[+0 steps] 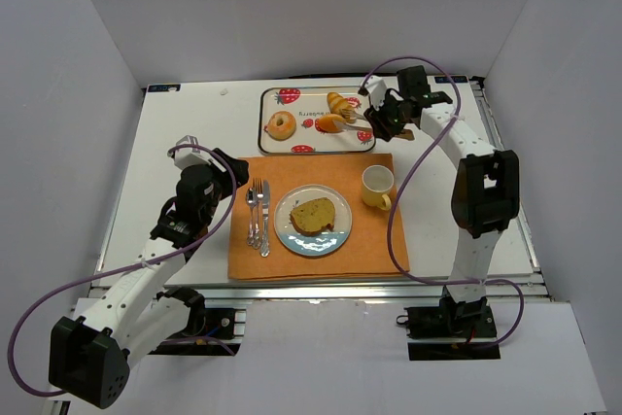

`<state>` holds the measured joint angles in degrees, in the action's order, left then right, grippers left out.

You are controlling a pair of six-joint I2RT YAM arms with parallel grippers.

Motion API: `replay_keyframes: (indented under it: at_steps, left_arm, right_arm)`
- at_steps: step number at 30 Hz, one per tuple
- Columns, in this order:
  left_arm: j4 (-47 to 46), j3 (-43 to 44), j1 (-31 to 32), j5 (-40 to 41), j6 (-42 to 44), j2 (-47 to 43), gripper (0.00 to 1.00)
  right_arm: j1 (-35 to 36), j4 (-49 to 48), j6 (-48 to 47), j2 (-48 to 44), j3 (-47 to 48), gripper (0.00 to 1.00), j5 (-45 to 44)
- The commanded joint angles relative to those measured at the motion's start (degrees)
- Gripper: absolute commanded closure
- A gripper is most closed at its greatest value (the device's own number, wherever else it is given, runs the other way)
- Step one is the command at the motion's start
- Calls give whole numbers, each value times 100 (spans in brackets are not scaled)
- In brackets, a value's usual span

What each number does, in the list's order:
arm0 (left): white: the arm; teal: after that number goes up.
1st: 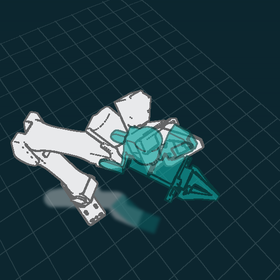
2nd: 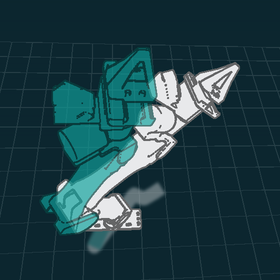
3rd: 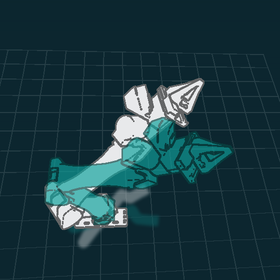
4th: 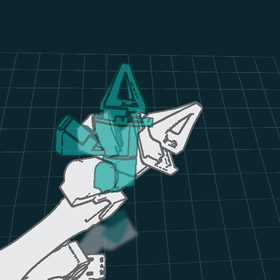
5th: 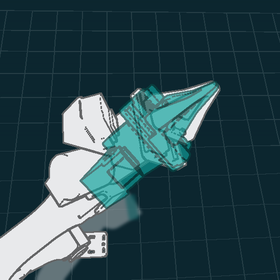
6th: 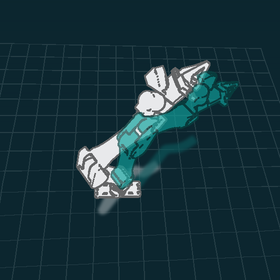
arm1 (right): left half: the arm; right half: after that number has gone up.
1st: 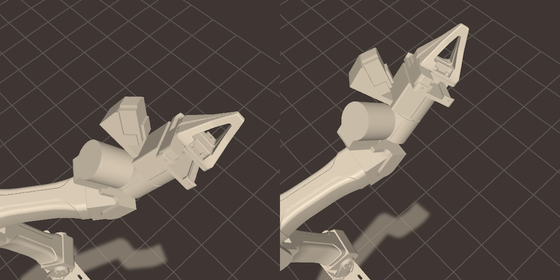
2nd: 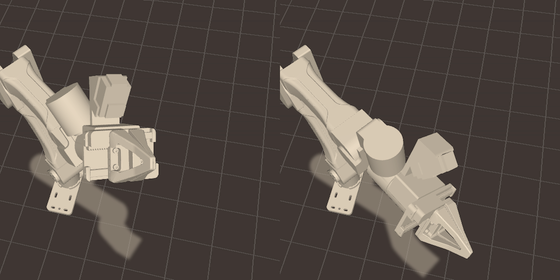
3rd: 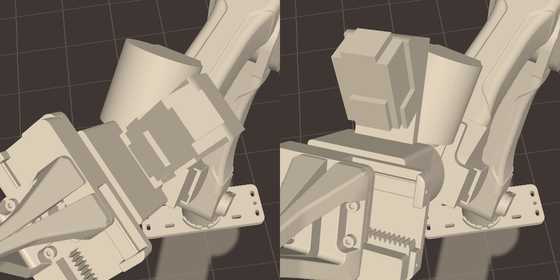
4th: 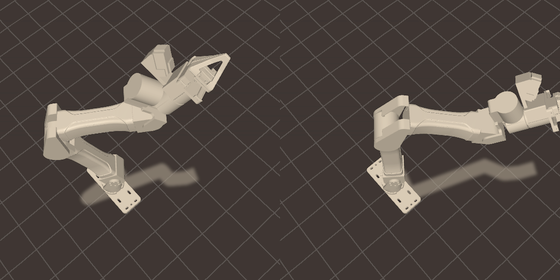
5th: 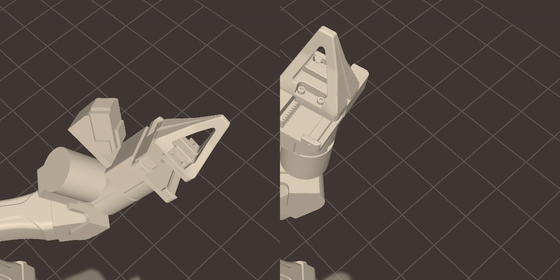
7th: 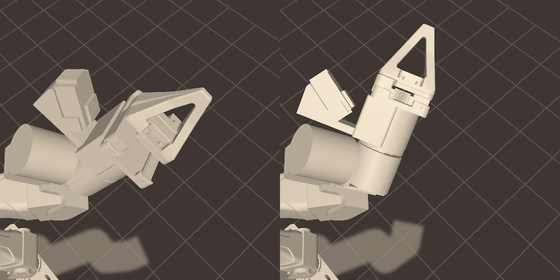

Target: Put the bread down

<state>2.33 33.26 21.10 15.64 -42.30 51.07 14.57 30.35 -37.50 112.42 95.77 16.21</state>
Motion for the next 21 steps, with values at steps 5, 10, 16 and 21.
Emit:
replay_keyframes:
  at_steps: [5, 10, 16, 21]
  left_arm:
    - [-57, -21, -36, -26, -23, -71, 24]
    - [-48, -3, -36, -17, -23, -71, 24]
    - [-57, 5, -36, -17, -23, -62, 24]
    - [-83, 6, -36, -26, -23, -44, 24]
  right_arm:
    - [-51, 120, -188, 254, 390, 51, -65]
    - [-51, 252, -302, 403, 583, 51, -48]
    - [-51, 428, -434, 447, 698, 51, 93]
    - [-51, 595, -496, 517, 803, 52, 146]
